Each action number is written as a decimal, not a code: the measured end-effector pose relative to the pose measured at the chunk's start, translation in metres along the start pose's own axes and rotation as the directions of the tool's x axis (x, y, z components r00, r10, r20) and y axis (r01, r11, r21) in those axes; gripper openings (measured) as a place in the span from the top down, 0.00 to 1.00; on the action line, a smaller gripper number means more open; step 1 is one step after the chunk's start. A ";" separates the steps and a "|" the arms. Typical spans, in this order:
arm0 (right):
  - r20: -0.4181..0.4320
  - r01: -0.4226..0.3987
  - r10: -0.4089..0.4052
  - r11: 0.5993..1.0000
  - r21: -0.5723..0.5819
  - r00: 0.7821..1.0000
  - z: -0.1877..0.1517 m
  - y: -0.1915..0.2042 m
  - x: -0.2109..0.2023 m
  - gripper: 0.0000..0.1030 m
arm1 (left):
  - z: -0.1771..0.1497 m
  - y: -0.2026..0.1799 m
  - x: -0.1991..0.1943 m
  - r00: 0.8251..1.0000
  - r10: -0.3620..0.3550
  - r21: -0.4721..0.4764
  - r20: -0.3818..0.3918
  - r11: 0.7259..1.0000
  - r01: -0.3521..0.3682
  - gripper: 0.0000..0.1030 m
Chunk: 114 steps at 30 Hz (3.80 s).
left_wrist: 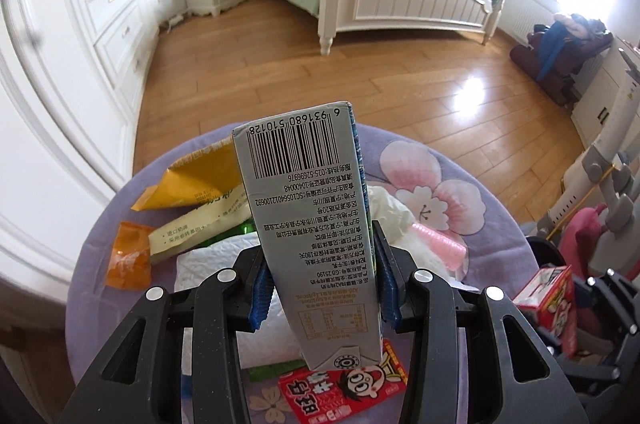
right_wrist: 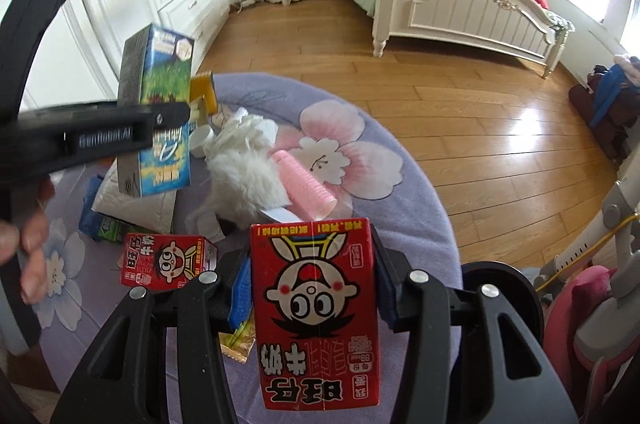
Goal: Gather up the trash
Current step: 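Carry the carton and milk box over the black bin and open both grippers, then grasp the silver foil packet with the left gripper while the right grasps the white fluffy tissue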
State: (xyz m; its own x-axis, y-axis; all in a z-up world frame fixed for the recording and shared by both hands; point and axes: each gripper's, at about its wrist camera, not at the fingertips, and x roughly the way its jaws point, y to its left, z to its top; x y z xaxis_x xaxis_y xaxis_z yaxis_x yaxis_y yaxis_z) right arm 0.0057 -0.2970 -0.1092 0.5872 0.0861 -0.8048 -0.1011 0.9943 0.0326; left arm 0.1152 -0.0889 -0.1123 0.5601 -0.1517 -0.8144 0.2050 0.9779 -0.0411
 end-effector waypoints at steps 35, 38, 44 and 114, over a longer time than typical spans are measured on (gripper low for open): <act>-0.077 0.285 -0.276 0.893 0.348 0.958 -0.102 -0.177 -0.028 0.53 | -0.034 -0.284 -0.003 0.962 -0.268 0.400 0.061 0.889 0.222 0.58; -0.104 0.304 -0.286 0.875 0.378 0.952 -0.113 -0.193 -0.020 0.53 | -0.038 -0.311 0.010 0.960 -0.278 0.430 0.025 0.870 0.241 0.58; -0.162 0.342 -0.302 0.841 0.419 0.940 -0.131 -0.221 -0.004 0.53 | -0.053 -0.354 0.043 0.958 -0.280 0.475 -0.059 0.837 0.273 0.58; -0.020 0.252 -0.253 0.950 0.183 0.967 -0.032 -0.068 0.003 0.13 | -0.030 -0.098 -0.018 0.994 -0.037 0.092 0.099 0.995 0.028 0.21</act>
State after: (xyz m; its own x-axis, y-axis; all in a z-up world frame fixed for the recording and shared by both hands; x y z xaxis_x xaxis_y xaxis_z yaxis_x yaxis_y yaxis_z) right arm -0.0115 -0.3660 -0.1328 0.5773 -0.1692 -0.7988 0.1989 0.9780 -0.0635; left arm 0.0607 -0.1777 -0.1109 0.6286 -0.2011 -0.7513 0.2934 0.9559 -0.0104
